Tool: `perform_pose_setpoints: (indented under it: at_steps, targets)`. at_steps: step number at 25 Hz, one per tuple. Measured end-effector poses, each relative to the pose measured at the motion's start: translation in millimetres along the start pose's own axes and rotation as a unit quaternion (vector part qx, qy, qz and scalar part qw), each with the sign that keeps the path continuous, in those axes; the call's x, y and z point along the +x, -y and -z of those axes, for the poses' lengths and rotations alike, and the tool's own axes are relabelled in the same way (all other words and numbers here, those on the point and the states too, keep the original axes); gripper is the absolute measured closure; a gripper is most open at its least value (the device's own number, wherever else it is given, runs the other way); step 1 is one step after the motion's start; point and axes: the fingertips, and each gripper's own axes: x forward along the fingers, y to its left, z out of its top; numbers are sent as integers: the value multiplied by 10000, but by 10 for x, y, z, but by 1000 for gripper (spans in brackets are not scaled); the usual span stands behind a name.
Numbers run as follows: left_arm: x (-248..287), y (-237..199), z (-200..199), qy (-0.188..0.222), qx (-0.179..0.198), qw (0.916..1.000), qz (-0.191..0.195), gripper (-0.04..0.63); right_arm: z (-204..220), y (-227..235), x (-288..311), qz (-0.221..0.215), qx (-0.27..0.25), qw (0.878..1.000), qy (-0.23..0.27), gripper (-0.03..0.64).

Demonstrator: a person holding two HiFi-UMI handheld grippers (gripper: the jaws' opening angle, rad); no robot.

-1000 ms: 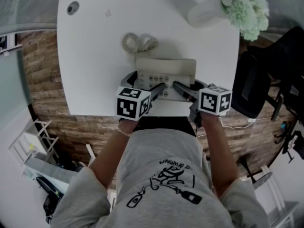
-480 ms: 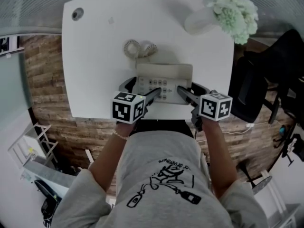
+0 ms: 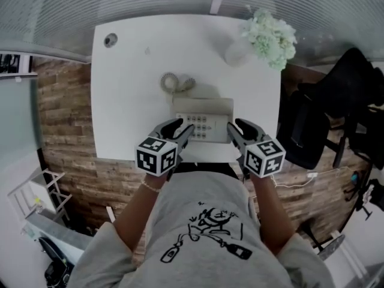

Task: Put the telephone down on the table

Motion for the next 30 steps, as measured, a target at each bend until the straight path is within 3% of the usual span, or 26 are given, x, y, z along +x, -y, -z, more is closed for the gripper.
perform_pose_setpoints:
  at_steps: [4,8,13,17,22,27,30]
  targets:
    - [-192,259,-266,470,288,9982,243,502,-258,-262,-170,-75,-473,9979,437,504]
    - [-438,623,-605,1324,463,9871,775,571,-504,-547,-350,-189,-844,9933,770,515]
    - [-710,1003,-857,1710,984,9752,1000,591,-829,-909,-647,-253,-1260,9836,1268,537]
    - [-982,1298,-1111,2168,1399,9594,1136,594,-1145,-1210,-905,-245,-1697,9707,1682,556]
    - [-1298,1570,-1353,2566,1306,9480,1360,594,-1454,-1533,-1185,-338,-2015,9570,2058,566]
    - [-1554,1821,-1504,2751,1684,9377,1292,594,-1693,-1794,-1458,-473,-2131,9463,2384,572]
    - [-1716,1964,-1621,2904,2068,9269,1175,594,-1794,-1892,-1553,-547,-2233,9402,2514,574]
